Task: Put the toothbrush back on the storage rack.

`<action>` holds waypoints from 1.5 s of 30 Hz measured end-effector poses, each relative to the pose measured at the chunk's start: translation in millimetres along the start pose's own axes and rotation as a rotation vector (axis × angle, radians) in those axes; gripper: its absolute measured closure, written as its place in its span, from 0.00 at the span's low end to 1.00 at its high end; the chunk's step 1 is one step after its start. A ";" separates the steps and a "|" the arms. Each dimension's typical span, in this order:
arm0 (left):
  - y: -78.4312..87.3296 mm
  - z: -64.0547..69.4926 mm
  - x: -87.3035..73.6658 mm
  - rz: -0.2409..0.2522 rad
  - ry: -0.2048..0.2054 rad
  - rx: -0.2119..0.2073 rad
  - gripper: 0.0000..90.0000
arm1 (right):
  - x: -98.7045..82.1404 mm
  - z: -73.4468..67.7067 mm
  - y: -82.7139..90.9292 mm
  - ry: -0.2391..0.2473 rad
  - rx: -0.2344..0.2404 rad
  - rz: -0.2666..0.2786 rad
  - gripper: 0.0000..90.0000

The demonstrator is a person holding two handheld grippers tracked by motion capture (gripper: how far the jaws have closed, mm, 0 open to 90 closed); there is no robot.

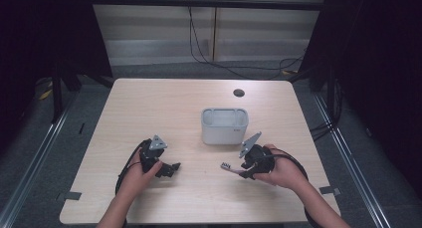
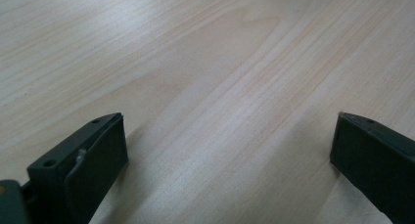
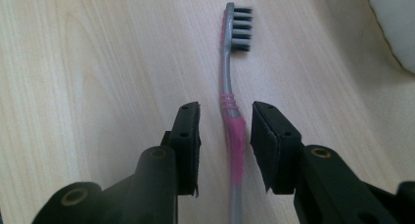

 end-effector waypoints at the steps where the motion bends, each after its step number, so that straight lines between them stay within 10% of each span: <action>1: 0.0 0.0 0.0 0.000 0.000 0.000 0.00 | 0.0 0.0 0.0 0.000 0.000 0.000 0.72; 45: 0.1 -0.1 0.0 -0.001 -0.001 0.000 0.00 | 9.7 3.5 -16.3 0.011 0.024 -0.073 0.89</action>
Point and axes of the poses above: each handheld gripper's, and its own axes: y roughly backward along the jaws, x roughly out of its top, z roughly to its right, the point moved 3 cm from there along -y, roughly forward along the jaws, and after that the axes turned 9 degrees about -z, right-handed, at the moved point
